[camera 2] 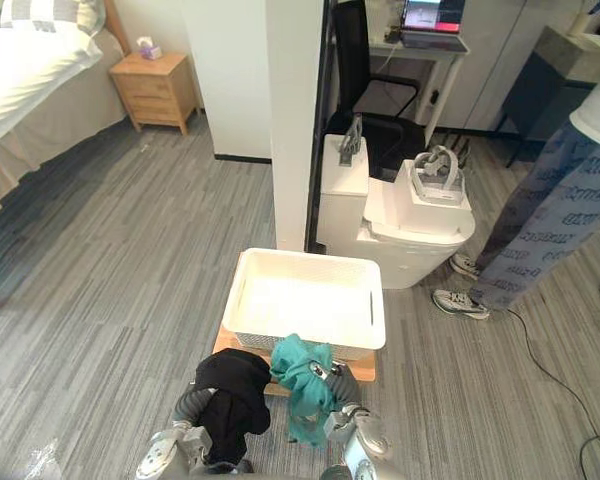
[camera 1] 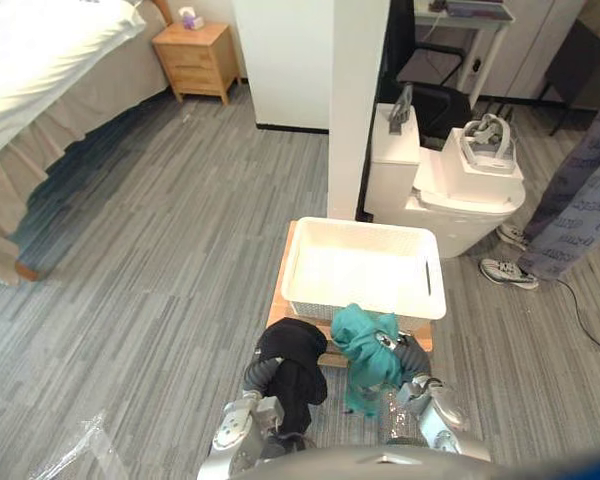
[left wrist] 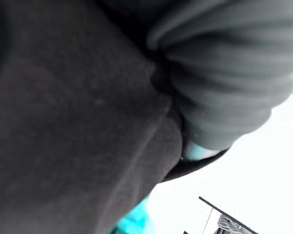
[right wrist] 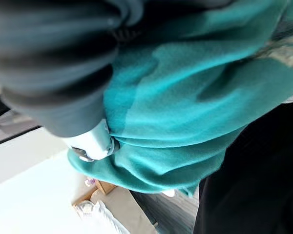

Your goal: Tidy the bed and pick cloth on bed and put in laundry

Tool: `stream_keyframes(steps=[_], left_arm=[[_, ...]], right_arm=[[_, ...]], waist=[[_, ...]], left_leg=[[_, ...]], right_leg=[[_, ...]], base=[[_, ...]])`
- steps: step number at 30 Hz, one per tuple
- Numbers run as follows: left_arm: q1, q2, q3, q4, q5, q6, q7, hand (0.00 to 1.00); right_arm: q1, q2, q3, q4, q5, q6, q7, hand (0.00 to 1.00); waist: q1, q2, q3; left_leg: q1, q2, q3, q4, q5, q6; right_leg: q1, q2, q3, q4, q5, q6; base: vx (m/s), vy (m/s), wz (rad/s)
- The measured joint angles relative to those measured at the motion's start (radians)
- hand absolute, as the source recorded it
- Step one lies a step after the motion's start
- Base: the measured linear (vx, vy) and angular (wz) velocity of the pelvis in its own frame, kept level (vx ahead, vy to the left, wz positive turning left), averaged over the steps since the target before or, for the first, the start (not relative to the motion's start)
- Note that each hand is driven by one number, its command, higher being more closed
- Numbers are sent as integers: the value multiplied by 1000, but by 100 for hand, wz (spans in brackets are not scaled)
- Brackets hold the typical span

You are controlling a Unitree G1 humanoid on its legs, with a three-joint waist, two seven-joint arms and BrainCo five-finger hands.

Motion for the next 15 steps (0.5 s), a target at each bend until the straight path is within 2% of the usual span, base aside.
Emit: stream_keyframes(steps=[4,5,7,8,10,12,13,15], left_arm=[[-1,-1,-6,0,33,0,-28,100],[-9,-6,-10,0,36,1,-35,100],[-33,-6,-11,0,37,13,-37,100],[-42,-7,-12,0,37,19,-39,100],[-54,-9,-33,1,33,24,-41,100],[-49,3,-34,1,32,38,-40,100],[-49,15,-31,1,31,43,-36,100],[-53,27,-27,1,24,44,-34,100]], right_arm=[[-4,1,1,0,0,-3,-1,100],[-4,2,0,0,-1,-6,-7,100],[4,3,-9,0,-1,-17,-33,100],[6,2,-19,1,-1,-18,-41,100],[-3,-8,-44,2,-2,-25,-61,100],[-1,-5,-43,1,-2,-27,-67,100],[1,6,-36,0,-2,-27,-66,100],[-1,15,-30,-9,-2,-27,-66,100]], waist=[[-2,-3,-7],[-3,-8,-8],[-14,-47,-11],[-18,-59,-12],[-23,-63,-14],[-32,-44,-9],[-40,-31,-3],[-39,-37,-7]], left_leg=[[5,-3,14,-53,24,-1],[13,-9,33,-78,35,6],[28,-46,76,-105,38,15],[33,-60,81,-105,34,16],[47,-73,82,-118,26,31],[60,-41,69,-106,17,51],[62,-12,58,-93,9,60],[65,10,55,-94,4,56]], right_leg=[[-14,2,1,-10,-1,0],[-36,-7,2,17,-19,2],[-89,-68,-3,123,-87,18],[-91,-92,-9,150,-97,22],[-139,-128,9,303,-85,-13],[-216,-108,60,452,5,-74],[-227,-65,78,453,-20,-41],[-229,-9,89,389,-44,-20]], base=[[-108,-9,-3],[-101,53,0],[-64,96,29],[-15,115,42],[-13,97,9],[-9,127,14],[48,82,23],[67,22,12]])
